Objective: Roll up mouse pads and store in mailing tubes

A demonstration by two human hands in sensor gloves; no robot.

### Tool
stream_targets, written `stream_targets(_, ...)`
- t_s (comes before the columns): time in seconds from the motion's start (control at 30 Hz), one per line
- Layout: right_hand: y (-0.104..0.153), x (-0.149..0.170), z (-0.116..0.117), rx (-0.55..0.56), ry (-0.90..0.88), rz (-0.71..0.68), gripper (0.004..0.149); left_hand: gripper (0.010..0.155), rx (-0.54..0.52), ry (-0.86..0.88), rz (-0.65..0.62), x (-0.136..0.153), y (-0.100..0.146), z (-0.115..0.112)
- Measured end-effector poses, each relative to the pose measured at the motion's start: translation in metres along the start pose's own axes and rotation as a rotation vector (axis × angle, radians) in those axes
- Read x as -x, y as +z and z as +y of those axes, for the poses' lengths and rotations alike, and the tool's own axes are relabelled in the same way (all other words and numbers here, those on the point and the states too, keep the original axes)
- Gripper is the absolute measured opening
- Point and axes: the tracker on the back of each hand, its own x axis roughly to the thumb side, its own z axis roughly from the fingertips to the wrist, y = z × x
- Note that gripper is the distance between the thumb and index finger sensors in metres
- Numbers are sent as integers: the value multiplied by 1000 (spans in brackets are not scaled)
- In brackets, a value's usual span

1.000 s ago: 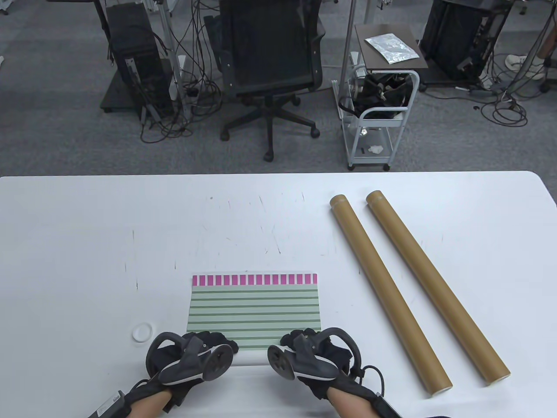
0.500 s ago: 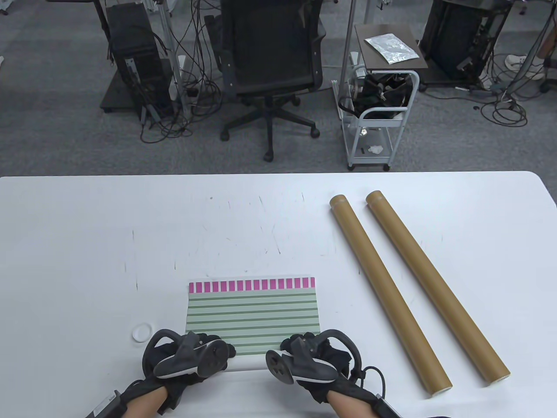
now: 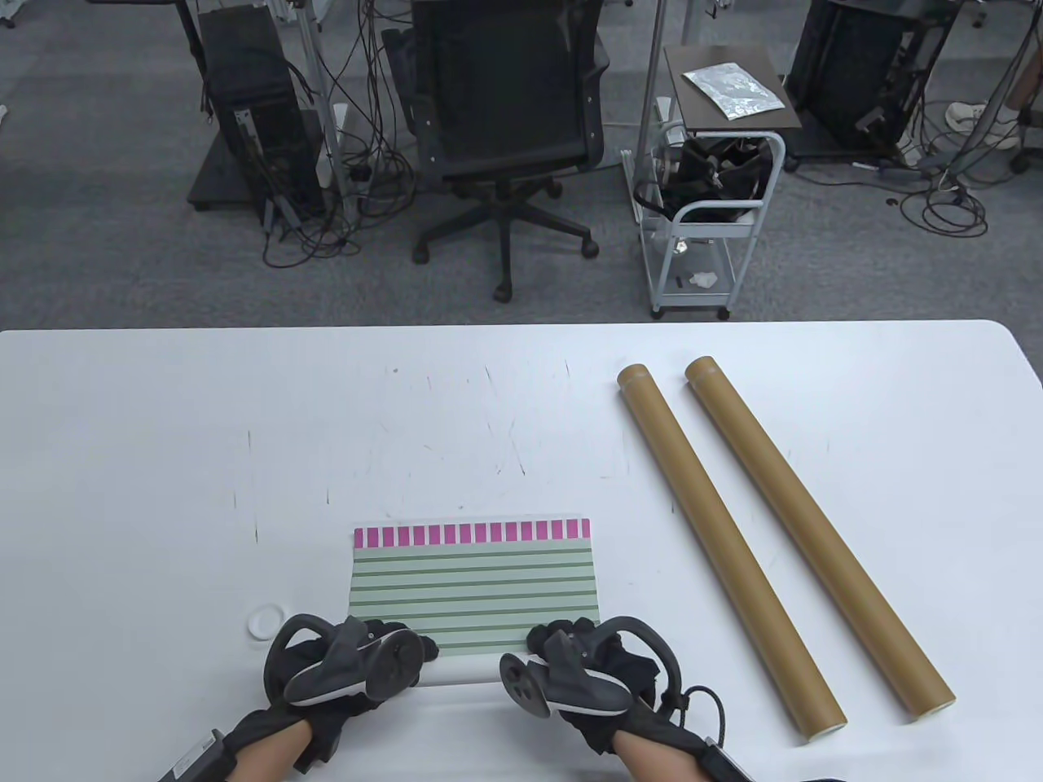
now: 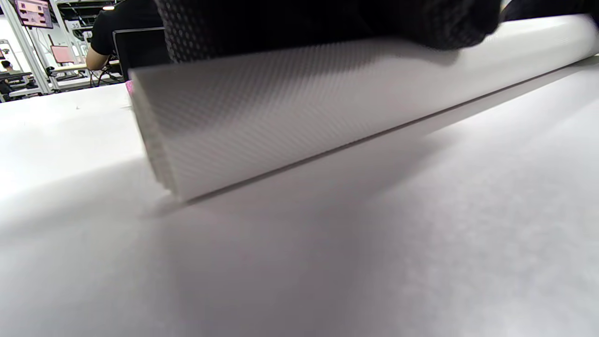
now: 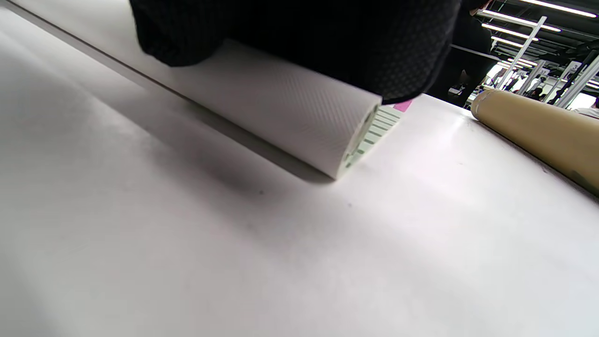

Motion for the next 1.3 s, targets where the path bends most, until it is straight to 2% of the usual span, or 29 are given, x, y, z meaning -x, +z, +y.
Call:
stream_targets(0.1, 2, 0, -1, 4, -8, -15, 53, 48, 3, -38, -34, -2, 1, 1)
stream_targets(0.2, 3, 0, -1, -3, -24, -19, 52, 49, 11, 26, -53, 0, 3, 0)
stream_targets(0.37, 2, -2, -2, 11, 10, -7, 51, 54, -79, -46, -75, -8, 12, 5)
stream_targets(0.53, 6, -3, -2, 18, 30, -17, 52, 54, -104, -126, -50, -16, 11, 2)
stream_targets(0.6, 10, -1, -3, 3, 22, -26, 55, 52, -78, -69, -50, -13, 10, 1)
stream_targets(0.7, 13, 4, -6, 58, 5, -8, 56, 51, -35, -47, -42, -9, 8, -2)
stream_targets(0.93, 7, 4, -2, 38, -27, 3, 51, 49, 12, -31, -27, -8, 4, -1)
stream_targets(1.17, 11, -4, -7, -21, -6, -79, 50, 48, 49, 2, -67, -5, 5, 1)
stream_targets(1.3, 10, -4, -6, -15, -1, -72, 50, 67, 92, 45, -114, -5, 7, 3)
